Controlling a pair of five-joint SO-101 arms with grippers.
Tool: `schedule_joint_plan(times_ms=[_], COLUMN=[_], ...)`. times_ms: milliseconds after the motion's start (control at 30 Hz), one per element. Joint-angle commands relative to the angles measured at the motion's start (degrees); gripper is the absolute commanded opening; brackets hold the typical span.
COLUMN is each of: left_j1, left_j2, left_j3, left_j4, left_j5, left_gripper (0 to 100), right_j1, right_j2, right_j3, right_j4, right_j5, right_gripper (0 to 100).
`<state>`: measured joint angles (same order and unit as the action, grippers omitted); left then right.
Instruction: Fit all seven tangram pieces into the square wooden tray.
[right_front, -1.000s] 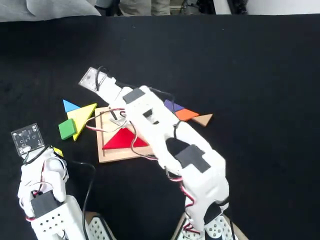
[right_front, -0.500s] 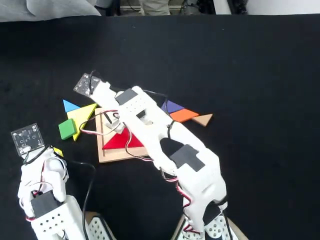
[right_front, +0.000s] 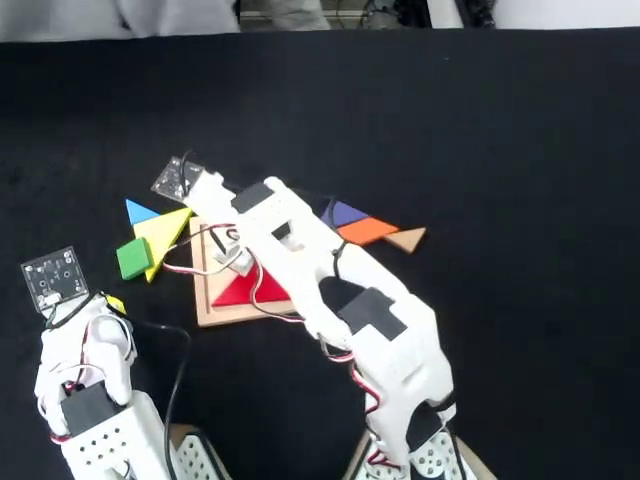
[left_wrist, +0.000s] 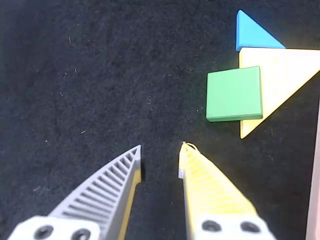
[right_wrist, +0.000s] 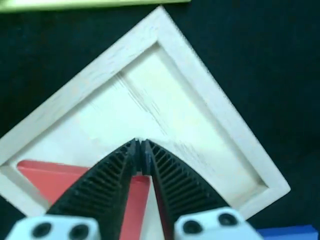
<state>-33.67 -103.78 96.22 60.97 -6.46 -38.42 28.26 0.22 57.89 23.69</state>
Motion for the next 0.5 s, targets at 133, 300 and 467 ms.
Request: schedule_joint_plan(times_ms=[133,300,467], left_j1=[-0.48,-0.48,-0.48], left_j2=[-0.53,-0.53,-0.53], left_j3=[1.19,1.19,1.19], left_j4=[-1.05,-1.05,-1.05], left_j5=[-0.09,-0.09,-0.09], left_gripper=[13,13,13], right_j1=[-0.7,1.93,6.42], right_j2=[-3.47,-8.84,-8.92], right_j3=[-2.68,0.48,7.34], right_j4=[7.56,3.78,-8.35], right_j5=[0.09,-0.35,-2.46], right_gripper=[1.1,1.1,1.1])
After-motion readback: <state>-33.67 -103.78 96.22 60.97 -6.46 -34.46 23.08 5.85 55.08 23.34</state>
